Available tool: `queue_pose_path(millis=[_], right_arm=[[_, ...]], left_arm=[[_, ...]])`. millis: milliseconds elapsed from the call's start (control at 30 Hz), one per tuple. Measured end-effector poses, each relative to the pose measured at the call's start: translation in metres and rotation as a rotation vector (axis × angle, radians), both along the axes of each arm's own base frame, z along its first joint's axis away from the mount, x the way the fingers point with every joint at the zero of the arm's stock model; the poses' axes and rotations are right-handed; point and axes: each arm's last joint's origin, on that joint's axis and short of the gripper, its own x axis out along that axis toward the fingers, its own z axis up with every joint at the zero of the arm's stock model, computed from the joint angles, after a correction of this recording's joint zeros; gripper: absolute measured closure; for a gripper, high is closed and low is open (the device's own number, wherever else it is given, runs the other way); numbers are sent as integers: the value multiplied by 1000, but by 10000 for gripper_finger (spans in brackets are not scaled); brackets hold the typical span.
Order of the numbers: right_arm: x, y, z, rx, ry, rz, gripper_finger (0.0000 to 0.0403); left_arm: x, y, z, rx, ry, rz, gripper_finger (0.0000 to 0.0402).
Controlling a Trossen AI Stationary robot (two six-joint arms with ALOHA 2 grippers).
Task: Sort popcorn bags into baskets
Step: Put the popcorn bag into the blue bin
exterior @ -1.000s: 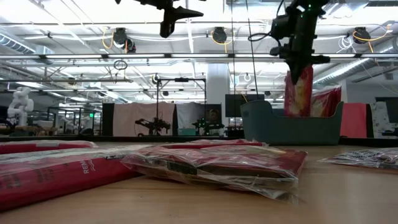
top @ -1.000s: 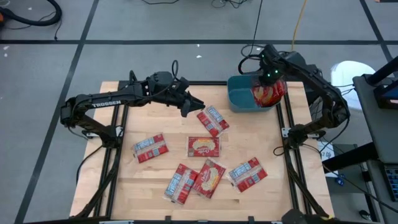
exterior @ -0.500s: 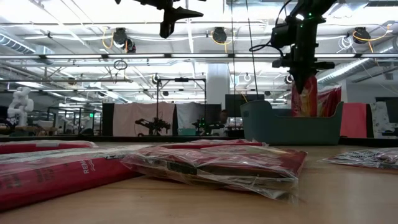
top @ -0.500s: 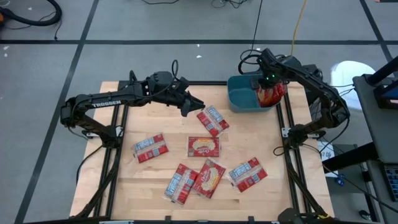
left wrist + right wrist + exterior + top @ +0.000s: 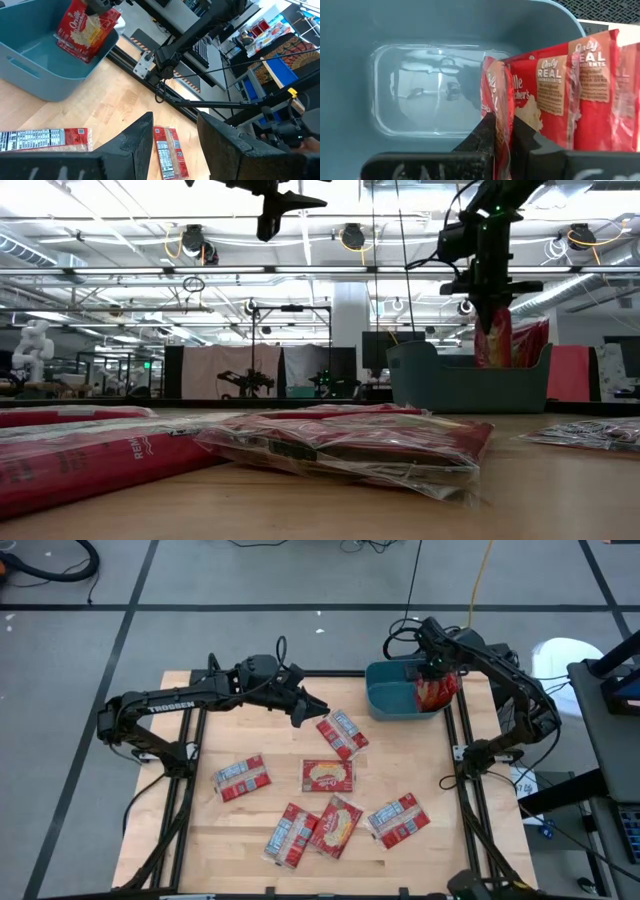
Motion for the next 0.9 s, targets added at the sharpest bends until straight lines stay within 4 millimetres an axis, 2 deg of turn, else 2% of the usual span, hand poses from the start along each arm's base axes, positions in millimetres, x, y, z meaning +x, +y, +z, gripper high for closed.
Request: queue_pose_path(millis=[900], right_arm=[[1, -3, -4, -1, 28, -30, 363]], left_arm=[[0, 0, 0, 3, -1, -5, 245]])
